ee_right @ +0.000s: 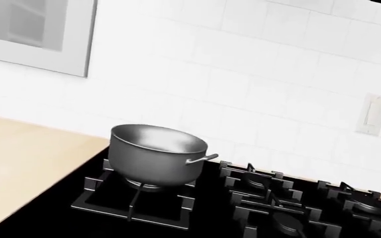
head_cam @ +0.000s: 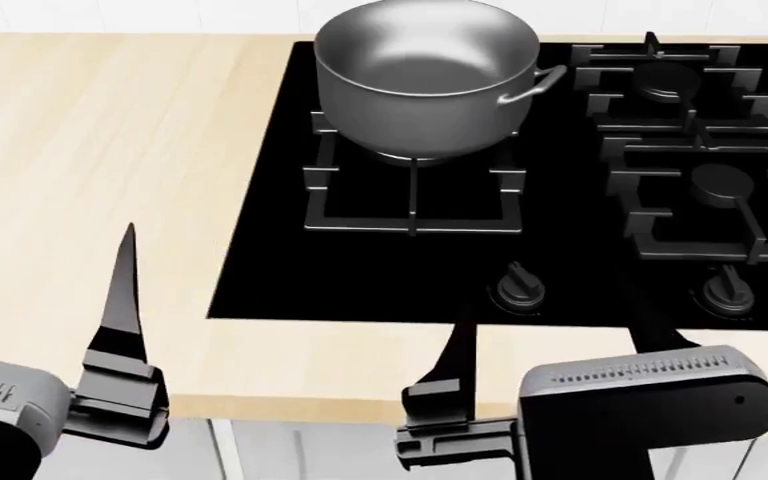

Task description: Turn off the left burner of the stove.

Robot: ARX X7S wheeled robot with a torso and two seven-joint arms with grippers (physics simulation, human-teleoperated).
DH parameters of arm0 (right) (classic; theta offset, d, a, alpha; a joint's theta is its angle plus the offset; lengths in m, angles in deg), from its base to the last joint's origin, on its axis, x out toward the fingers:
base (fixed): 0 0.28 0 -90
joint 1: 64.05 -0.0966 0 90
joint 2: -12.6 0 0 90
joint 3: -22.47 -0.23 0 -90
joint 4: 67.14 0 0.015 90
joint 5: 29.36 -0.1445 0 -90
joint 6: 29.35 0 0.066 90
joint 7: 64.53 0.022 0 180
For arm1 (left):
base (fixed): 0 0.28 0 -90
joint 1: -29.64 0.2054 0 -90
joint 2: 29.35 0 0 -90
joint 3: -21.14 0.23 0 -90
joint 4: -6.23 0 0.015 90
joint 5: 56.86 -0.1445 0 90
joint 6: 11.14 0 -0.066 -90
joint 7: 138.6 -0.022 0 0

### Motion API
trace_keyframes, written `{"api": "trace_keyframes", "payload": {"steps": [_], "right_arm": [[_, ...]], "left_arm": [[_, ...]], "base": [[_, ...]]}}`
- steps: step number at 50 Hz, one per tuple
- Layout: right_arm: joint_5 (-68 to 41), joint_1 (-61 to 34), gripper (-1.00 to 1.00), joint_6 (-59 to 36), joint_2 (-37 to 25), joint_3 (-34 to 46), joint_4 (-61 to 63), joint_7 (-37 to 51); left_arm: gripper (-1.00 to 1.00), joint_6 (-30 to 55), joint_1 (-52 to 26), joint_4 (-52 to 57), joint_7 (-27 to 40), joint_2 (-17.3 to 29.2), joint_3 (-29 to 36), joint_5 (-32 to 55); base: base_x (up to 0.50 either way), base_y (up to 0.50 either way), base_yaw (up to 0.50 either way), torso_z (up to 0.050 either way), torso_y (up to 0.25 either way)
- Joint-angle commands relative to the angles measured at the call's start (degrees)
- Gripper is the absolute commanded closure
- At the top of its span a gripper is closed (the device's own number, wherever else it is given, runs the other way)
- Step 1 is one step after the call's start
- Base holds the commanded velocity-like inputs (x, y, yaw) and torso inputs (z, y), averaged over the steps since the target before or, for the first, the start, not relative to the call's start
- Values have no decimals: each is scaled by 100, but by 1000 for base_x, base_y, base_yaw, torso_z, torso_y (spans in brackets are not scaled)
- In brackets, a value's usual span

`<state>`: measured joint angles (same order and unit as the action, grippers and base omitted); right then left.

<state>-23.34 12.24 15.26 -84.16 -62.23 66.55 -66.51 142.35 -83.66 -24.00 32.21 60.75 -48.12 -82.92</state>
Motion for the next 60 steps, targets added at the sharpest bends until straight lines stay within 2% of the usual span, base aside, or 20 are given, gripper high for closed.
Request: {"api": "trace_keyframes", "payload": {"steps": [1, 8, 21, 35, 38, 60], "right_arm": [[-99, 167, -100, 454, -10, -66, -128, 142], [-186, 254, -100, 835, -54, -72, -206, 181], [-342, 209, -100, 697, -59, -96, -266, 230], [-449, 170, -100, 523, -88, -69, -246, 290], [-426, 265, -100, 880, -183, 20, -214, 266], [-520, 340, -100, 1145, -290, 55, -323, 353]], "left_arm": [[-100, -178, 148, 22, 46, -8, -51, -8], [-100, -179, 157, 22, 40, -8, 7, -52], [-100, -194, 166, 22, 7, -8, 51, -95], [-100, -213, 149, 22, 7, -8, 23, -45], [-100, -248, 161, 22, -8, -8, 37, -92], [-100, -363, 239, 22, -47, -8, 13, -117]], "base": [[121, 0, 0, 0, 0], [379, 1, 0, 0, 0], [413, 1, 0, 0, 1], [3, 0, 0, 0, 1], [0, 0, 0, 0, 0], [116, 0, 0, 0, 0]]}}
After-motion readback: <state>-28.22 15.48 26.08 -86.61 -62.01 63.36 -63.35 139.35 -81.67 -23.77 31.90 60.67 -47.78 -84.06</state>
